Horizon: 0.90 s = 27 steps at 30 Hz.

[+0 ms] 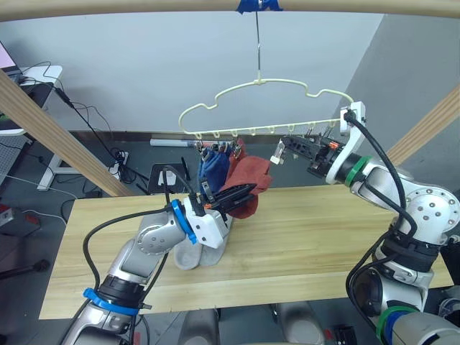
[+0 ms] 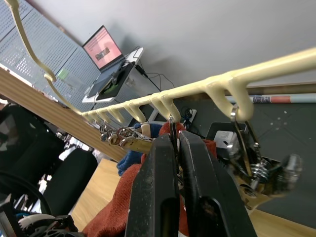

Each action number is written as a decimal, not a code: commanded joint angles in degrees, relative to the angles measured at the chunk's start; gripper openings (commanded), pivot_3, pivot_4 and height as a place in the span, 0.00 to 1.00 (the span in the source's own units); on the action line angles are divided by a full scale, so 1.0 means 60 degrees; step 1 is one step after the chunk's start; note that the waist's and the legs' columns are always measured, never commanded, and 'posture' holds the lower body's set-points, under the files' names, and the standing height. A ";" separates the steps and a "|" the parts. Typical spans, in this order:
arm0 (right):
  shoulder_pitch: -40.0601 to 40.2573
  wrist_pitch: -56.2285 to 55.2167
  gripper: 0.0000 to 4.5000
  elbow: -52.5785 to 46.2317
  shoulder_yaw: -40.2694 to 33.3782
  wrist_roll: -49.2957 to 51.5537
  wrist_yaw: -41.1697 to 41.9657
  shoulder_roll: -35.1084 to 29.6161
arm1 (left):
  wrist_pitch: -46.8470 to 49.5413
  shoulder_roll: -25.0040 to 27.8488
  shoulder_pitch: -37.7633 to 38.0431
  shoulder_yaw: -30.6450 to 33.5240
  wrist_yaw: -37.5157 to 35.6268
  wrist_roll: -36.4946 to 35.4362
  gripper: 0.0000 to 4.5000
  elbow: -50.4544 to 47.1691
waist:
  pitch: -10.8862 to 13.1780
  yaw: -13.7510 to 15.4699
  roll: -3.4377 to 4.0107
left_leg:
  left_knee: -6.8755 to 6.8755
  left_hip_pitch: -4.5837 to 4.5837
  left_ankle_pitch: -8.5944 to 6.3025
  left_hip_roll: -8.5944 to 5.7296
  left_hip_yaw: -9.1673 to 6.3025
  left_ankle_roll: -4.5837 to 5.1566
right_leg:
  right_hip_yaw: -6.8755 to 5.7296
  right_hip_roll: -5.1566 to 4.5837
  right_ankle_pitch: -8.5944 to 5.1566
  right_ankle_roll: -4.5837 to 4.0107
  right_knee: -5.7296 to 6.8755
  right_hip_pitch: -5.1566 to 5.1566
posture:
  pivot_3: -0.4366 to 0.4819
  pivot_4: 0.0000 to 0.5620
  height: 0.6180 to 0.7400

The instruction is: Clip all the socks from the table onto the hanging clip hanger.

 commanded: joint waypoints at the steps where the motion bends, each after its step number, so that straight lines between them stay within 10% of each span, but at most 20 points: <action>1: -0.0113 0.0010 0.00 0.0041 -0.0308 0.0688 -0.0645 0.0062 | -0.0256 -0.0030 -0.0049 -0.0141 0.0157 -0.0036 0.00 -0.0072 | 0.0000 0.0001 0.0000 | 0.0000 0.0000 0.0000 0.0000 0.0000 0.0000 | 0.0000 0.0000 0.0000 0.0000 0.0000 0.0000 | 0.29 0.49 1.00; 27: 0.0499 -0.1644 0.00 0.0430 0.1051 0.3578 -0.2558 -0.1120 | -0.0343 -0.0132 -0.0333 -0.0237 0.0702 0.0179 0.00 -0.0247 | 0.0000 -0.0011 0.0000 | 0.0001 -0.0004 0.0000 0.0001 0.0000 0.0002 | 0.0001 0.0004 0.0000 0.0001 0.0000 -0.0002 | 0.29 0.48 1.00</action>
